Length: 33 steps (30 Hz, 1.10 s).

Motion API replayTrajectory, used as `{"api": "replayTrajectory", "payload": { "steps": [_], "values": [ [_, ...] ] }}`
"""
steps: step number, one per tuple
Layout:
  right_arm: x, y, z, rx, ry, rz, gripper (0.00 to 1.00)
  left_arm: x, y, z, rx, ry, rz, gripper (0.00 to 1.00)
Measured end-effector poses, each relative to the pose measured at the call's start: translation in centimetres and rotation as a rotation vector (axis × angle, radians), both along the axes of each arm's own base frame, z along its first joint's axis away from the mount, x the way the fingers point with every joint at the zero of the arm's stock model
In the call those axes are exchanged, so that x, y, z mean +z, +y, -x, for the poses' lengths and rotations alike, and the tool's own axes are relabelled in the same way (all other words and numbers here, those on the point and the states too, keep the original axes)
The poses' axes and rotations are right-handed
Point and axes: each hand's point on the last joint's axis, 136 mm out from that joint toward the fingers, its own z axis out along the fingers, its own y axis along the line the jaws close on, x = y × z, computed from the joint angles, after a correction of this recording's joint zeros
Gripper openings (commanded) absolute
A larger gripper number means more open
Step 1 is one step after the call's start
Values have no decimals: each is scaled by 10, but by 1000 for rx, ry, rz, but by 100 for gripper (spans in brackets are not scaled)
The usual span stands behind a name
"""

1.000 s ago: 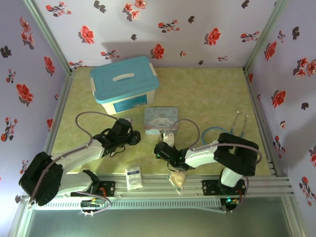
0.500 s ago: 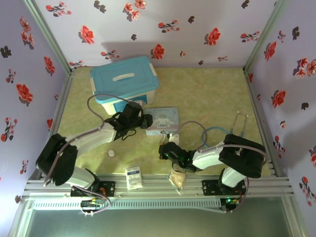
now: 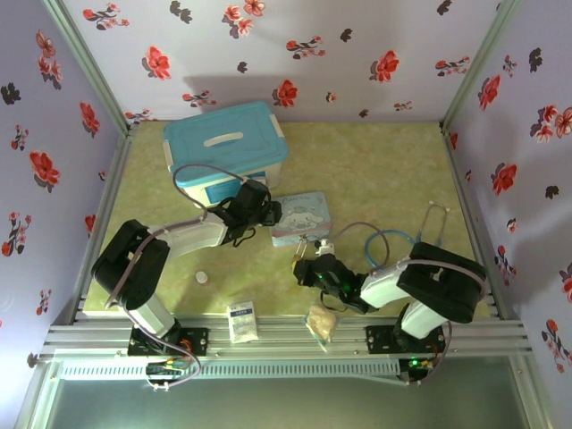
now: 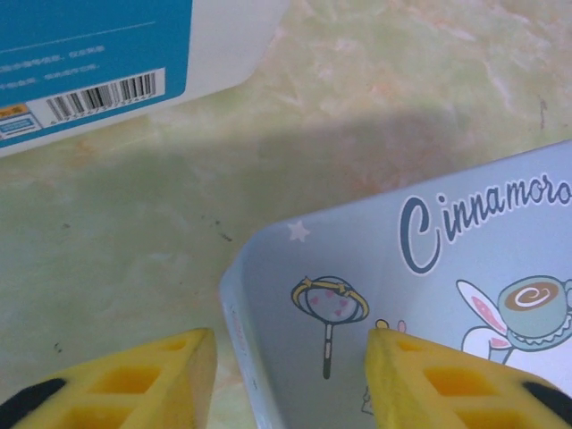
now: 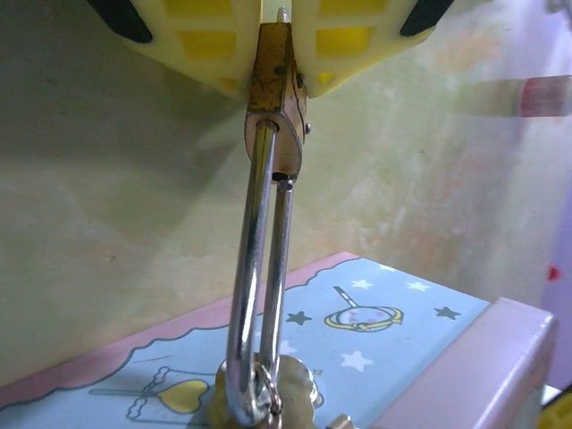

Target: Unlock a padlock with a key

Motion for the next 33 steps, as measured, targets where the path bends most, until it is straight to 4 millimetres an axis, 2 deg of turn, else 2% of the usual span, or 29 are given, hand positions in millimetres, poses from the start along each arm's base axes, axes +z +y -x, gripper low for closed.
{"api": "replayTrajectory", "payload": {
  "steps": [5,12,15,20,22,28,33],
  "values": [
    [4,9,-3,21,30,-176,6,0,-3,-3,6,-32,31,32],
    [9,6,-5,-8,41,-310,3,0,-3,-5,15,-60,49,30],
    [10,3,-7,-39,55,-332,1,-1,-2,-6,18,-67,57,29],
    [8,-14,-5,-126,101,-351,1,-1,-2,-5,23,-77,73,29],
    [8,-13,-6,-138,119,-361,1,0,-2,-5,26,-79,78,29],
    [9,9,-13,-150,141,-386,0,0,-2,-5,25,-81,80,28],
    [8,-1,-19,-205,121,-356,0,0,-1,-3,25,-82,81,28]
  ]
}}
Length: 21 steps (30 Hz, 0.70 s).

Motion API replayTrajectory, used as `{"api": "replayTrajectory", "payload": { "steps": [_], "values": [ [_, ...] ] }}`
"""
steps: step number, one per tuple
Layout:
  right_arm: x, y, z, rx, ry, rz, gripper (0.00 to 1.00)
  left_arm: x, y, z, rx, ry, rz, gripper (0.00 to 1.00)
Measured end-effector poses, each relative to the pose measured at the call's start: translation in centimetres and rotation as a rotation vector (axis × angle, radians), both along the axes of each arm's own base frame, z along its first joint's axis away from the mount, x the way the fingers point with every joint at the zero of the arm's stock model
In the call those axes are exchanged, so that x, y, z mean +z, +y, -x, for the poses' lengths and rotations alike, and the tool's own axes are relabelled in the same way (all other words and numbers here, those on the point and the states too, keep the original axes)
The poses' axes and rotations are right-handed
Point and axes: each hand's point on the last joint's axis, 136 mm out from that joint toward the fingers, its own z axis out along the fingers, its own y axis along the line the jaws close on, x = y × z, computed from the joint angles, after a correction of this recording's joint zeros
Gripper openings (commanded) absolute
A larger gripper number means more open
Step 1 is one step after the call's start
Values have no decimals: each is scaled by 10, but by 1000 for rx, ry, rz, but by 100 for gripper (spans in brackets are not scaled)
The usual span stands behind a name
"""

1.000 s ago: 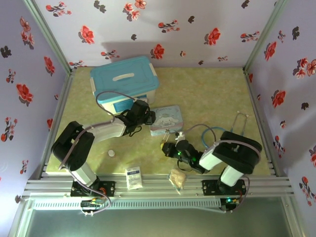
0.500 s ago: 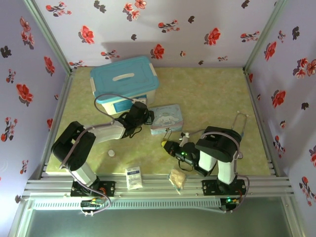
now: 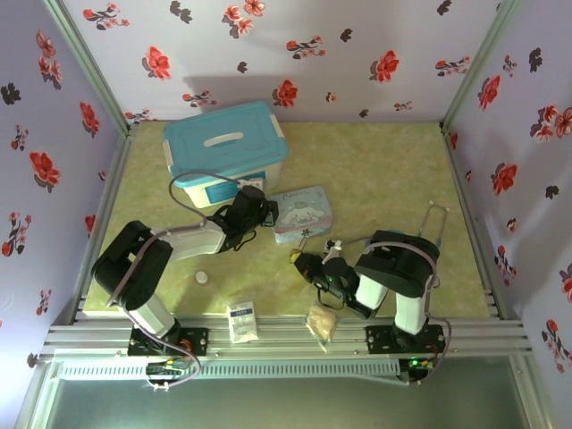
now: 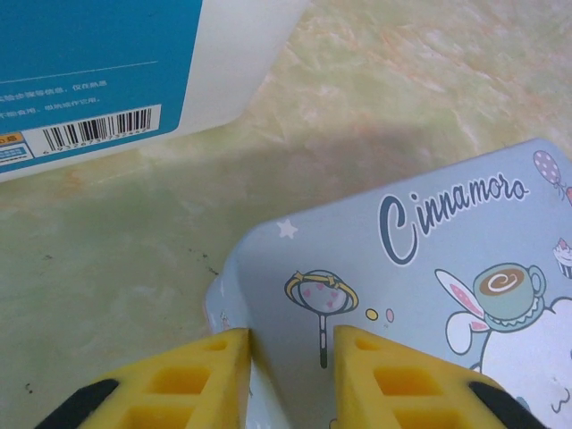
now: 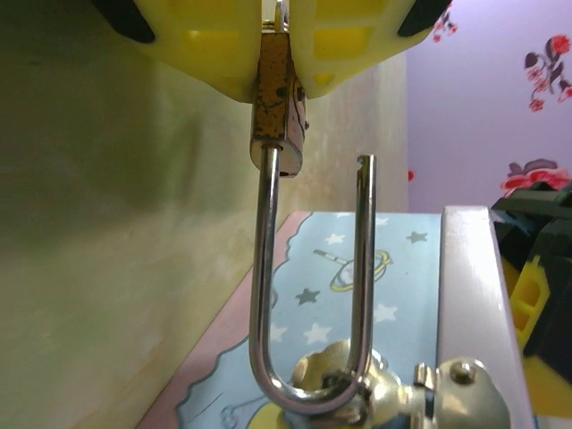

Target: Unlock a padlock with a key

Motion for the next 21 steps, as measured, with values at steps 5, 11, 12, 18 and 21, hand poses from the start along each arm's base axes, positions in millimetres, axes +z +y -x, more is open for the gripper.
{"api": "replayTrajectory", "payload": {
  "steps": [5,11,12,18,21],
  "values": [
    [0,-5,-1,-6,-3,102,0,0,0,0,0,-1,0,28],
    [-2,-19,-7,-101,27,132,0,0,0,1,-2,-1,1,27],
    [-2,-20,-8,-117,37,124,0,0,-1,1,-4,-1,1,26],
    [-2,-9,-12,-204,80,56,0,0,-1,2,-6,-1,1,26],
    [-3,-4,-15,-255,89,10,0,0,-2,3,-9,-1,0,26]
  ]
}}
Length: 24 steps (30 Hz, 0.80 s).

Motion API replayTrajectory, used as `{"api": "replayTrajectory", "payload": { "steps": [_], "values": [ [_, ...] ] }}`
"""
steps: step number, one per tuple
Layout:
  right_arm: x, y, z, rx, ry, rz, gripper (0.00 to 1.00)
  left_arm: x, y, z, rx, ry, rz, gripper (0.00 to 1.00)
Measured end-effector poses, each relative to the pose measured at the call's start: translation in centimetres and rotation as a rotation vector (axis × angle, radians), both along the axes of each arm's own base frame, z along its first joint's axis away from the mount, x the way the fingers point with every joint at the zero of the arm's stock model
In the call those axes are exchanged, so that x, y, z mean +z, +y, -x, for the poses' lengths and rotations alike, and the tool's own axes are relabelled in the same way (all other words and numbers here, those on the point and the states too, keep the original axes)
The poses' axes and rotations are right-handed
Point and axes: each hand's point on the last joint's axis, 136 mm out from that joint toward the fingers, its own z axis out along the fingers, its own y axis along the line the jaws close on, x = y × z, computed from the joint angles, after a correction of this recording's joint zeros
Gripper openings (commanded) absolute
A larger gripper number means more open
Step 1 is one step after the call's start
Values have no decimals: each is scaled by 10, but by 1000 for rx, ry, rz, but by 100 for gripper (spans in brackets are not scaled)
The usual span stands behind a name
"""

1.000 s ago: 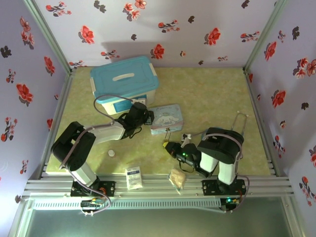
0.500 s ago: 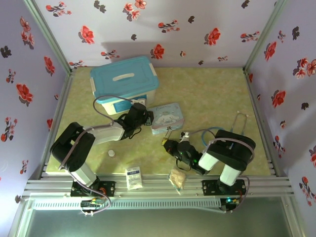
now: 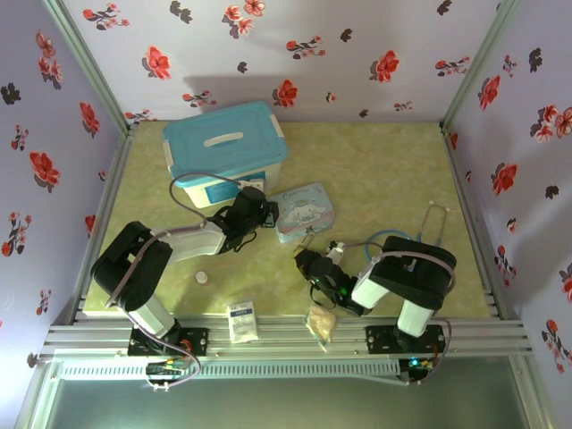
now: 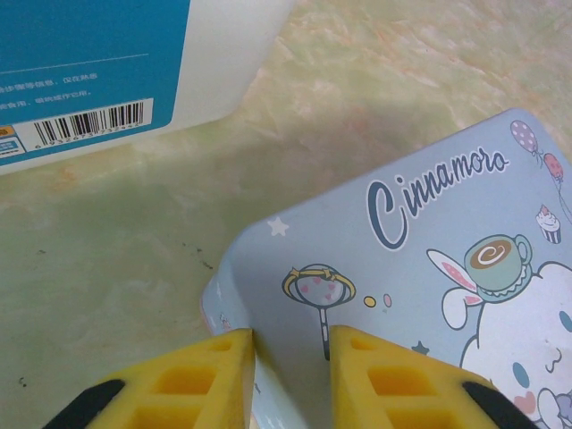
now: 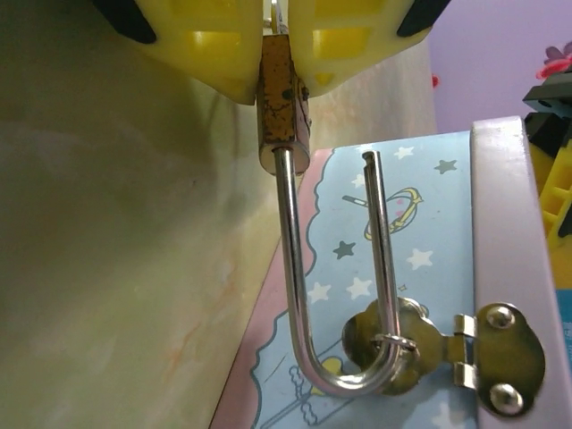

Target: Unlock a padlock with a key

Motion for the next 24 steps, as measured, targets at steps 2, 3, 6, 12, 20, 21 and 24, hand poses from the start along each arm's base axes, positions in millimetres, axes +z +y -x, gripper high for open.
{"api": "replayTrajectory", "payload": {
  "steps": [2,3,6,12,20,21,24],
  "values": [
    [0,3,-3,-33,-5,-41,0,0,0,0,-2,-1,-1,26],
    [0,4,-4,-51,-14,-69,0,0,0,0,-3,-1,-2,26],
    [4,9,-11,-93,-37,-166,0,1,-1,1,-4,-2,-2,26],
    [9,11,-17,-128,-53,-228,0,2,1,7,-11,20,-8,42],
    [11,6,-22,-160,-69,-268,0,4,-16,27,-76,42,1,55],
    [11,6,-23,-163,-71,-270,0,4,-18,29,-84,43,0,54],
    [11,2,-28,-172,-72,-271,0,-3,-23,30,-84,54,-5,45]
  ]
}}
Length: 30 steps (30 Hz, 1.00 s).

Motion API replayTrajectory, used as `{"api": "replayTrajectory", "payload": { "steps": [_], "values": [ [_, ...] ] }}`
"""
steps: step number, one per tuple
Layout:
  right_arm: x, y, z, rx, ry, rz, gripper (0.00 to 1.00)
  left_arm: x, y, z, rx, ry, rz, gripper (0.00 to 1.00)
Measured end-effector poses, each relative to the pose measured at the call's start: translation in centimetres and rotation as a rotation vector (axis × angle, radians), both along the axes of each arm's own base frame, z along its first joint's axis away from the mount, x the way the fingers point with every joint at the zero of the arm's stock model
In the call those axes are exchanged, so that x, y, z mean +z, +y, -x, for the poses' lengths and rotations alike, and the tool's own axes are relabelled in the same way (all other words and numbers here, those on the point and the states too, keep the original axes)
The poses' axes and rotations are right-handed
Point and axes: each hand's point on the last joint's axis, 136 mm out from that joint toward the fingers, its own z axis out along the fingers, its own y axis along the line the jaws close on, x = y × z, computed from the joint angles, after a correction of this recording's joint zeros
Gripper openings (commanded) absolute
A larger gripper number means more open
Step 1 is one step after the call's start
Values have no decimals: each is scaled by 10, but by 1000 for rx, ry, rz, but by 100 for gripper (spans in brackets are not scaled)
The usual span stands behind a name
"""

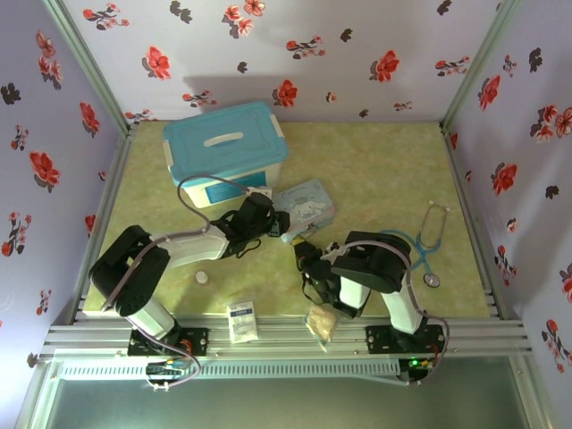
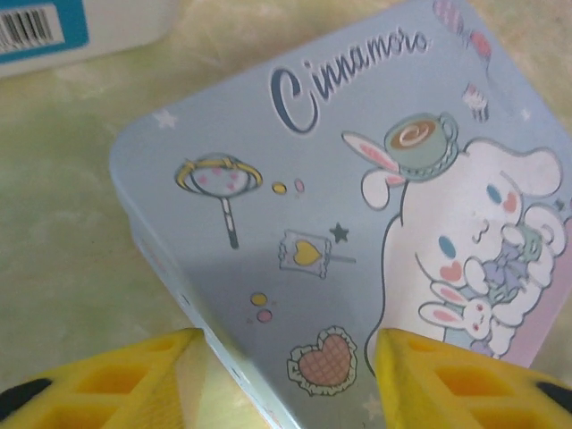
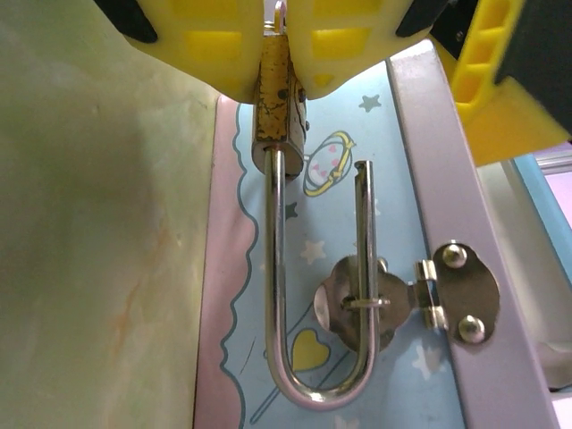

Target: Unlock a padlock with a key

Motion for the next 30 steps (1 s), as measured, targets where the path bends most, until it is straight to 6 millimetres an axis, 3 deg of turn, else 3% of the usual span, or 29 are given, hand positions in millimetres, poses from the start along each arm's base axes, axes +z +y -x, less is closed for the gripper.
{"api": "replayTrajectory", "payload": {
  "steps": [3,5,21,30],
  "values": [
    [0,-7,-8,-24,2,-1,0,1,-4,-7,25,-8,11,34],
    [-1,-12,-11,-37,2,0,0,1,-6,-11,40,-13,20,31],
    [2,-38,-31,-209,-30,48,0,-1,-5,-13,71,-55,89,29],
    [0,-52,-34,-168,-23,163,0,0,-9,-13,63,-59,98,30]
  ]
}}
